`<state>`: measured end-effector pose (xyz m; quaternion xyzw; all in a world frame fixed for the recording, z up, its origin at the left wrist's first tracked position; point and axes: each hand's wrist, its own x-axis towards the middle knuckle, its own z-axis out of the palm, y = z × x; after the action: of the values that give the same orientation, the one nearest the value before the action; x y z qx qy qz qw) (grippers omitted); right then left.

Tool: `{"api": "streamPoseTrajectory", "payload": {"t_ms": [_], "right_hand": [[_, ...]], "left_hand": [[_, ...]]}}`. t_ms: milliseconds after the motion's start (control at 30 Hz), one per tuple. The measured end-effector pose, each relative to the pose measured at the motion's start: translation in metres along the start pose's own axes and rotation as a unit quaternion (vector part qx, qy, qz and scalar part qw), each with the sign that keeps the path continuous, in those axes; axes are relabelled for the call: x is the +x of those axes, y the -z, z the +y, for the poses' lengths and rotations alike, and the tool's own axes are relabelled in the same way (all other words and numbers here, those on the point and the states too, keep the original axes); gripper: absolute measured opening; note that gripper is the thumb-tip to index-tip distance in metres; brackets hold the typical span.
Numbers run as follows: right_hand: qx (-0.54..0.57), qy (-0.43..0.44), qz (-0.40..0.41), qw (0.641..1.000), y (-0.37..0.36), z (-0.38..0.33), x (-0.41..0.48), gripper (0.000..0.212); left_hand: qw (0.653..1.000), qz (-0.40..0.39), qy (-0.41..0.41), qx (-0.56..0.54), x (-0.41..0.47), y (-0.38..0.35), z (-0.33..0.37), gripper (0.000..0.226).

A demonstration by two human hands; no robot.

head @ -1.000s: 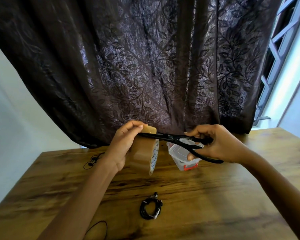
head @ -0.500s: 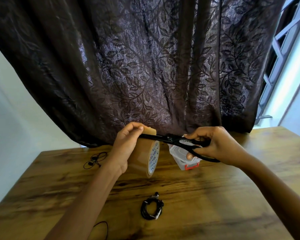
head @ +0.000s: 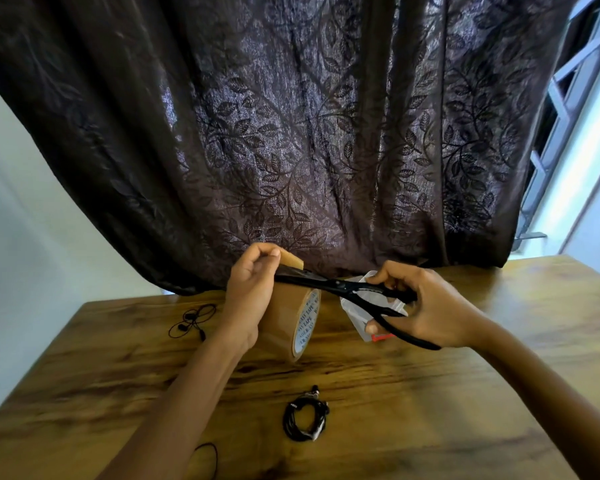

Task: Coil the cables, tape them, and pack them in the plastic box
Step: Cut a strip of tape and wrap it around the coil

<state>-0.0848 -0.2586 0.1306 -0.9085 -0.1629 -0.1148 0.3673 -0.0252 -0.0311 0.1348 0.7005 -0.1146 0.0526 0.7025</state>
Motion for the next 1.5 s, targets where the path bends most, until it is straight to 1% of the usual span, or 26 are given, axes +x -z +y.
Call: {"api": "streamPoseTrajectory", "payload": {"t_ms": [67, 167, 367, 433, 533, 633, 733, 867, 1000, 1133, 1267, 1367, 1500], "right_hand": [[0.041, 0.009, -0.015, 0.999, -0.005, 0.002, -0.003, 0.050], [0.075, 0.014, -0.011, 0.997, -0.012, 0.009, -0.007, 0.051], [0.205, -0.009, -0.043, 0.978, -0.019, 0.023, -0.019, 0.048], [0.256, -0.015, -0.021, 0.966, -0.019, 0.022, -0.022, 0.050], [0.298, -0.036, 0.049, 0.952, -0.017, 0.022, -0.025, 0.049], [0.261, -0.059, 0.087, 0.960, -0.016, 0.027, -0.029, 0.051], [0.228, -0.095, 0.124, 0.961, -0.019, 0.034, -0.036, 0.047], [0.201, -0.171, 0.219, 0.939, -0.031, 0.053, -0.049, 0.039], [0.143, -0.266, 0.269, 0.915, -0.047, 0.084, -0.067, 0.024], [0.105, -0.316, 0.276, 0.902, -0.061, 0.102, -0.089, 0.015], [-0.010, -0.386, 0.256, 0.886, -0.073, 0.116, -0.110, 0.014], [-0.035, -0.425, 0.262, 0.866, -0.080, 0.124, -0.124, 0.016], [-0.084, -0.449, 0.270, 0.847, -0.090, 0.136, -0.139, 0.018]], "left_hand": [[1.000, 0.012, -0.019, 0.015, -0.001, 0.000, -0.001, 0.024], [0.998, 0.030, -0.044, 0.029, -0.002, -0.003, -0.003, 0.024], [0.996, 0.048, -0.066, 0.044, -0.002, -0.007, -0.005, 0.023], [0.996, 0.059, -0.051, 0.045, -0.004, -0.010, -0.006, 0.022], [0.996, 0.071, -0.036, 0.045, -0.006, -0.014, -0.008, 0.021], [0.995, 0.068, -0.042, 0.056, -0.010, -0.020, -0.008, 0.021], [0.994, 0.075, -0.039, 0.066, -0.010, -0.024, -0.009, 0.021], [0.994, 0.085, -0.026, 0.056, -0.008, -0.025, -0.019, 0.020], [0.993, 0.105, 0.004, 0.046, -0.011, -0.029, -0.024, 0.023], [0.991, 0.122, 0.019, 0.047, -0.015, -0.034, -0.027, 0.025], [0.991, 0.123, 0.036, 0.038, -0.014, -0.039, -0.038, 0.022], [0.992, 0.116, 0.046, 0.037, -0.016, -0.042, -0.044, 0.018], [0.991, 0.115, 0.054, 0.038, -0.021, -0.047, -0.048, 0.018]]}}
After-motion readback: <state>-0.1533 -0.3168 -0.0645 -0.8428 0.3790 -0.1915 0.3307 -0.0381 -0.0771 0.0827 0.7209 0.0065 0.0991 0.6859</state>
